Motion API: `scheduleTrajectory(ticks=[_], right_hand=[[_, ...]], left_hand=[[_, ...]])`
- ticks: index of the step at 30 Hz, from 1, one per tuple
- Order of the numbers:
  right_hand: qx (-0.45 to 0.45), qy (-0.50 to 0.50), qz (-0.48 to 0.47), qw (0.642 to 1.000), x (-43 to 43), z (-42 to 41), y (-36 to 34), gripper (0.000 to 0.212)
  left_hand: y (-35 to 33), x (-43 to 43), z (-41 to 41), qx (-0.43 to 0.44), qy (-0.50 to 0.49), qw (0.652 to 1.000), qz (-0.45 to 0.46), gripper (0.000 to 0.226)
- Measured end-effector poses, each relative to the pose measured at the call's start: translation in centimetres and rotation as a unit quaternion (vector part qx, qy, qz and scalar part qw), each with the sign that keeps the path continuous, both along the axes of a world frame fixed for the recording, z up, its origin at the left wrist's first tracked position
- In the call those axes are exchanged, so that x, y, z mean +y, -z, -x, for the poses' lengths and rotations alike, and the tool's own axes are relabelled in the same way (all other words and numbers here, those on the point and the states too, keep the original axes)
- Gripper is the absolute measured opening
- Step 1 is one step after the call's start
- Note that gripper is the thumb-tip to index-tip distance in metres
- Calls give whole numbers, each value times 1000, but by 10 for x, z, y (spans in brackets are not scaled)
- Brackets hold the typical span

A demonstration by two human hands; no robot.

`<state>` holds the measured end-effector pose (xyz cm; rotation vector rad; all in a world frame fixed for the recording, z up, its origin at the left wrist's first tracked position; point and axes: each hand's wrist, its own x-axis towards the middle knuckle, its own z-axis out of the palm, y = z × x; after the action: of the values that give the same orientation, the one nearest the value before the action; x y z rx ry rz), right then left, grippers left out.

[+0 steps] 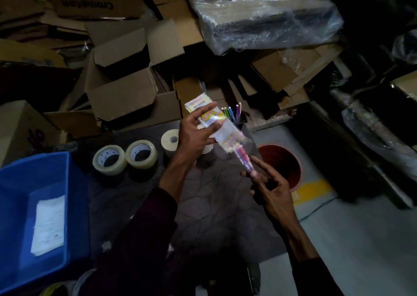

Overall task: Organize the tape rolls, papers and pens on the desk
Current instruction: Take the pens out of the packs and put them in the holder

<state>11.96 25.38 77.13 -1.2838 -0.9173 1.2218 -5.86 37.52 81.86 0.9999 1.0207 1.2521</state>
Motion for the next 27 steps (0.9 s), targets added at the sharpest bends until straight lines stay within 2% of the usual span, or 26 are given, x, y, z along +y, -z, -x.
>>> scheduleTrajectory(ticks=[3,5,7,9,13,19,22,27], right_hand=[[-18,-5,8,1000,-5,-22,15,35],[-24,18,21,999,1,-31,22,28],[-39,32,39,998,12,-36,24,23],[-56,26,42,997,28,-35,23,28],[-81,46,11,996,72,-30,24,27],[-17,84,9,996,157,-22,35,18],[-25,119,1,993,201,-18,45,18],[-14,118,3,993,262,-3,60,14]], left_hand=[[0,8,13,3,-28,1000,3,41],[3,10,17,8,-32,999,2,43],[10,11,17,7,-20,1000,11,44],[17,11,16,18,-6,1000,17,42],[24,9,12,17,34,999,25,42],[40,14,19,21,42,998,48,45],[58,15,28,20,36,997,67,46],[97,6,51,26,4,994,109,46]])
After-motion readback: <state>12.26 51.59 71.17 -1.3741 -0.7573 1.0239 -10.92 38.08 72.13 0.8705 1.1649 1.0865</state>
